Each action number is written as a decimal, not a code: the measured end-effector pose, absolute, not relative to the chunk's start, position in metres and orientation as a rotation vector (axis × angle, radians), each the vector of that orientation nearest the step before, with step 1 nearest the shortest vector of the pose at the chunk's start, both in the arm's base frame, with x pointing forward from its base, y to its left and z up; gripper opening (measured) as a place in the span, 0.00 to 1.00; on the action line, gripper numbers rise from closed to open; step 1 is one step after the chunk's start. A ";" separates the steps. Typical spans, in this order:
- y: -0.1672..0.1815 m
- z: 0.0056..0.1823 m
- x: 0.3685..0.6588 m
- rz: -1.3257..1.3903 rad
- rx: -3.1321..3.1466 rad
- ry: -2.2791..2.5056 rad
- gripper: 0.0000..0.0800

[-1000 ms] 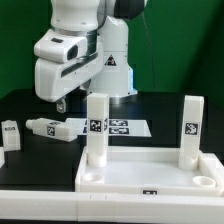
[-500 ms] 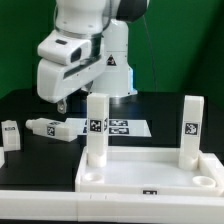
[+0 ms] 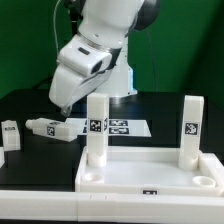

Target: Assemble desk

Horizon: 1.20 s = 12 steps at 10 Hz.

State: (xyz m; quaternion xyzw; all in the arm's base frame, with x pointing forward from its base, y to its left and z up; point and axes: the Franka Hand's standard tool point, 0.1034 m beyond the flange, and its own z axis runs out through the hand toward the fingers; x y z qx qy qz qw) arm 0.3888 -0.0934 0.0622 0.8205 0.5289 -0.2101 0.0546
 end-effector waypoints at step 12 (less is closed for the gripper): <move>-0.092 0.037 0.381 -0.818 2.213 1.660 0.81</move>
Offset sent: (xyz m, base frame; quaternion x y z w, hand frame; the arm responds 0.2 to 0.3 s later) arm 0.0021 -0.0291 -0.0044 -0.0036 -0.0506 -0.0912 0.9945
